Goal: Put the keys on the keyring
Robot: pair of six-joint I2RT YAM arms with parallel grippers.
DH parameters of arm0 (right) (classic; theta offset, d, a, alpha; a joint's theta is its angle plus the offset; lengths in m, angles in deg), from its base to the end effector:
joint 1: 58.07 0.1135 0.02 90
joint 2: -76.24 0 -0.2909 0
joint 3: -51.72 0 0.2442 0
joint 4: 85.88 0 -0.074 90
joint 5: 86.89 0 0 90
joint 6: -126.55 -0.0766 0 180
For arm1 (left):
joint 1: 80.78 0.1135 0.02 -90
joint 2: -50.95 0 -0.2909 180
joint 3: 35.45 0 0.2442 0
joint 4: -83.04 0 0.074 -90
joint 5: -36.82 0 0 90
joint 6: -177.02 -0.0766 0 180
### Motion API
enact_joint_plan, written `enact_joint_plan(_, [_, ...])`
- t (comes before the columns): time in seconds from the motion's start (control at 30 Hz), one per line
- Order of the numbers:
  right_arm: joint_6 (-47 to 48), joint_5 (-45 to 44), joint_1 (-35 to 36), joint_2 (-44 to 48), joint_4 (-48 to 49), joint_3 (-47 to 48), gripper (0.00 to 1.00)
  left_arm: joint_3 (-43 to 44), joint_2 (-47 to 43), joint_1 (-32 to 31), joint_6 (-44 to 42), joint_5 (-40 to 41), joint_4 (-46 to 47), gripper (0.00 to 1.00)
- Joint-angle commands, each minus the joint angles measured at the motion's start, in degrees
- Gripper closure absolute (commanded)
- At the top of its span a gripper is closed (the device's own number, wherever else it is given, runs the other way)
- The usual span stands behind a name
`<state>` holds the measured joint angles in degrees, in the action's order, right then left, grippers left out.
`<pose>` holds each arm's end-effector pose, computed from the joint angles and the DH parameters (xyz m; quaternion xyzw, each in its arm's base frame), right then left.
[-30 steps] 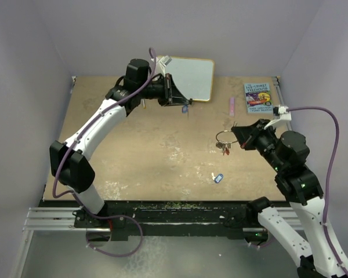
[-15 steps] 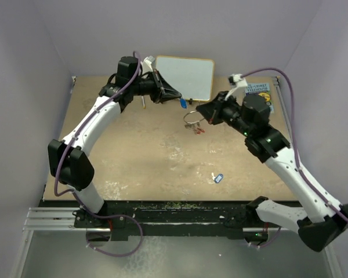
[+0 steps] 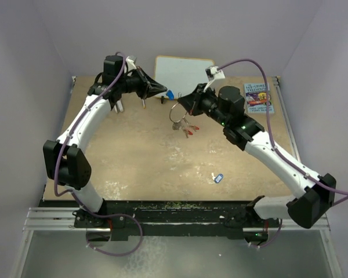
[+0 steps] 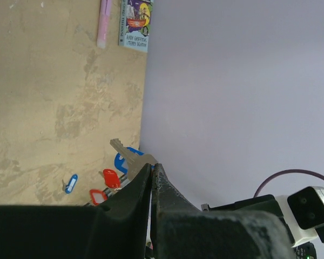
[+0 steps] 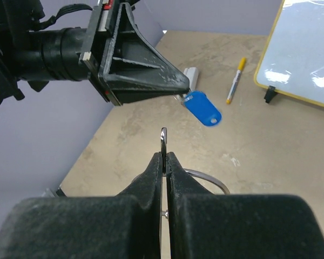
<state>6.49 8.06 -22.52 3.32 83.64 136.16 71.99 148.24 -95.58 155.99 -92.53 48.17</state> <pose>0.2599 0.1938 0.4431 -0.0643 0.6977 0.4116 0.5828 0.3920 -0.1538 0.3894 -0.1993 0.7886 -0.5501 0.1888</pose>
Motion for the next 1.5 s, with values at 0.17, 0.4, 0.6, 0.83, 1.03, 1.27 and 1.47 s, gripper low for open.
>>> enact_joint_plan(0.17, [-1.23, -4.65, 2.54, -6.53, 10.57, 4.66, 1.00, -2.72, -3.90, 0.04, 5.24, -1.66, 4.12, 0.96])
enact_joint_plan(0.4, [-0.85, -4.83, 3.15, -9.78, 12.61, 5.44, 1.00, -3.75, -5.65, 0.28, 6.19, -2.24, 4.76, 0.96])
enact_joint_plan(0.6, [-0.14, -6.14, 3.78, -10.74, 13.10, 6.80, 1.00, -5.83, -5.98, 0.42, 6.97, -2.39, 6.09, 0.95])
enact_joint_plan(0.83, [0.44, -6.55, 4.48, -11.47, 12.76, 7.92, 1.00, -7.03, -6.15, 0.47, 8.08, -2.87, 7.65, 0.96])
enact_joint_plan(1.03, [0.54, -6.76, 4.62, -12.41, 12.06, 8.06, 1.00, -6.99, -6.42, 0.73, 8.87, -3.26, 8.10, 0.96])
enact_joint_plan(1.27, [0.63, -8.55, 4.62, -12.04, 10.86, 7.16, 1.00, -6.91, -6.79, 1.36, 9.27, -3.75, 8.38, 0.96])
enact_joint_plan(1.47, [0.18, -8.03, 5.17, -12.95, 10.86, 7.53, 1.00, -7.01, -6.59, 1.37, 9.59, -3.75, 8.79, 0.96])
